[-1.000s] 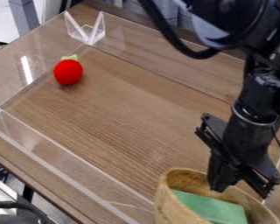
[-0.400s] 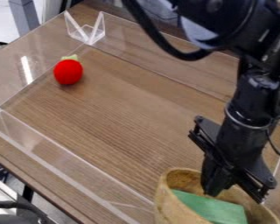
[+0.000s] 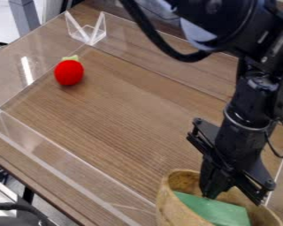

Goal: Put the green stick in the brown bowl

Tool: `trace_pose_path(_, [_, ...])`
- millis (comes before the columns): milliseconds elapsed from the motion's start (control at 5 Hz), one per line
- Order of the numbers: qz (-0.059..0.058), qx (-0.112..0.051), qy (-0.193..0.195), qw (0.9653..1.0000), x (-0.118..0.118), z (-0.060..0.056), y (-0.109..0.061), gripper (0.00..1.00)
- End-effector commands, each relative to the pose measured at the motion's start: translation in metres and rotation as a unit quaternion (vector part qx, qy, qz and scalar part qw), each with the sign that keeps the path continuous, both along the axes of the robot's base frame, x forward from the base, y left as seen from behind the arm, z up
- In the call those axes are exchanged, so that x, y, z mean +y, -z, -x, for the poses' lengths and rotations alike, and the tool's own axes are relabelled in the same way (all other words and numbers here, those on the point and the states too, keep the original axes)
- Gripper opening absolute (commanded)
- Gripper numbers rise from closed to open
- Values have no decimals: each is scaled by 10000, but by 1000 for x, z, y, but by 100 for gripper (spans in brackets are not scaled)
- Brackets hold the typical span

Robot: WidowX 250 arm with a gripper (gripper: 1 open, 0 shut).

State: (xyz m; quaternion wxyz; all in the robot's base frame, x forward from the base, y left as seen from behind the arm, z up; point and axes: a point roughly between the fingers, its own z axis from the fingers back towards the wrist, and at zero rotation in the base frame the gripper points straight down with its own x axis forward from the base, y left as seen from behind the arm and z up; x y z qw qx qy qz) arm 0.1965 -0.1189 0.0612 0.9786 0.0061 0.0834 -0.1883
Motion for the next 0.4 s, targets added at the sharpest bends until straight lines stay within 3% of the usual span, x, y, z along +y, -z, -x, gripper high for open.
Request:
trace_pose_path(0, [113, -203, -99, 9997, 1, -5, -11, 0])
trace_pose_path(200, [101, -177, -144, 9997, 2, -5, -10, 0])
